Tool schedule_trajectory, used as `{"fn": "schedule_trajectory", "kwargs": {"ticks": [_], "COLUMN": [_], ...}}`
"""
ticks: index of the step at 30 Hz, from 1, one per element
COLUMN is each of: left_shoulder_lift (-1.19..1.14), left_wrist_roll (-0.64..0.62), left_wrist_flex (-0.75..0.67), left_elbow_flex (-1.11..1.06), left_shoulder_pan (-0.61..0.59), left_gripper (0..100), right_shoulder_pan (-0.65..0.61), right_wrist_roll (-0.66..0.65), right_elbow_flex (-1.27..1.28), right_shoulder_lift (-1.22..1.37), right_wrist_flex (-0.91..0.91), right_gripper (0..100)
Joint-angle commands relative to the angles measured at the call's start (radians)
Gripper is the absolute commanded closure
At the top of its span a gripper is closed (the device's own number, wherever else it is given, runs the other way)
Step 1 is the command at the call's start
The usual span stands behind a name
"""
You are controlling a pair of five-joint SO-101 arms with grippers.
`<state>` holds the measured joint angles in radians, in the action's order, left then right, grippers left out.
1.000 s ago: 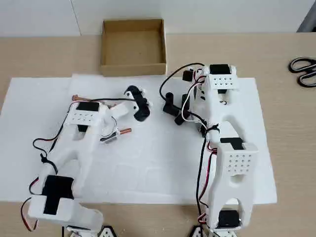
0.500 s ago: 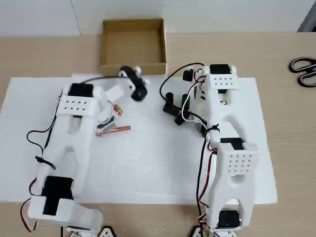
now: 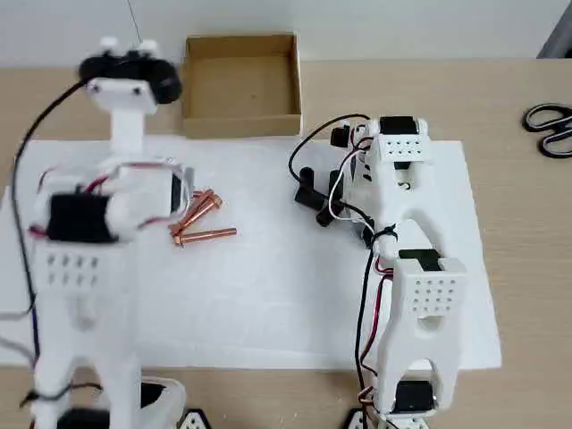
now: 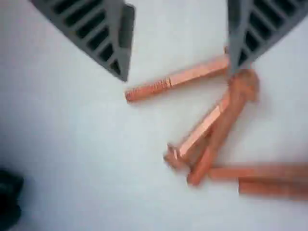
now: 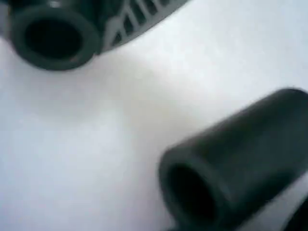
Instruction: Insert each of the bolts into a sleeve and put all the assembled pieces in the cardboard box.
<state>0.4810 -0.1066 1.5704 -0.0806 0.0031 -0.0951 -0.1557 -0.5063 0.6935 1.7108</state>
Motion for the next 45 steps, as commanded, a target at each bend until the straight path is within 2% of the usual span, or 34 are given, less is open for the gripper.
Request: {"fn": "schedule_trajectory", "kwargs": {"ticks": [1,7,10,13,17,19,26,30,34,38,45], "left_shoulder_lift": [0.117,0.247,0.279,0.275,0.241,0.206,-0.127,-0.339,-0.483,-0.571,-0.694], "left_wrist_roll": [-0.058,-0.437,-0.531,-0.566,-0.667,-0.71,-0.767,-0.822,-0.879,-0.956,-0.965], "left_wrist_flex": [-0.002,-0.292,-0.351,-0.344,-0.347,-0.341,-0.1,-0.009,0.006,0.005,0.005], "left_elbow_flex": [-0.113,-0.406,-0.503,-0.556,-0.575,-0.553,-0.209,-0.051,0.016,0.058,0.088], "left_shoulder_pan": [-0.003,0.008,0.038,0.078,0.083,0.083,0.08,0.078,0.068,-0.018,-0.095], "left_gripper": [87,88,88,85,69,65,72,73,73,73,73], "right_shoulder_pan": [0.005,0.001,0.001,0.005,0.002,0.002,-0.001,-0.001,0.004,0.004,-0.001], "right_wrist_roll": [0.005,0.005,0.005,0.005,0.005,0.005,0.005,0.006,0.006,0.006,0.006], "right_elbow_flex": [0.008,0.012,0.012,0.012,0.012,0.012,0.012,0.012,0.012,0.012,0.012], "right_shoulder_lift": [-0.085,-0.085,-0.085,-0.085,-0.085,-0.085,-0.085,-0.085,-0.085,-0.085,-0.085], "right_wrist_flex": [0.022,0.022,0.022,0.022,0.022,0.022,0.022,0.022,0.022,0.022,0.022], "right_gripper": [99.5,99.5,99.5,99.5,99.5,99.5,99.5,99.5,99.5,99.5,99.5]}}
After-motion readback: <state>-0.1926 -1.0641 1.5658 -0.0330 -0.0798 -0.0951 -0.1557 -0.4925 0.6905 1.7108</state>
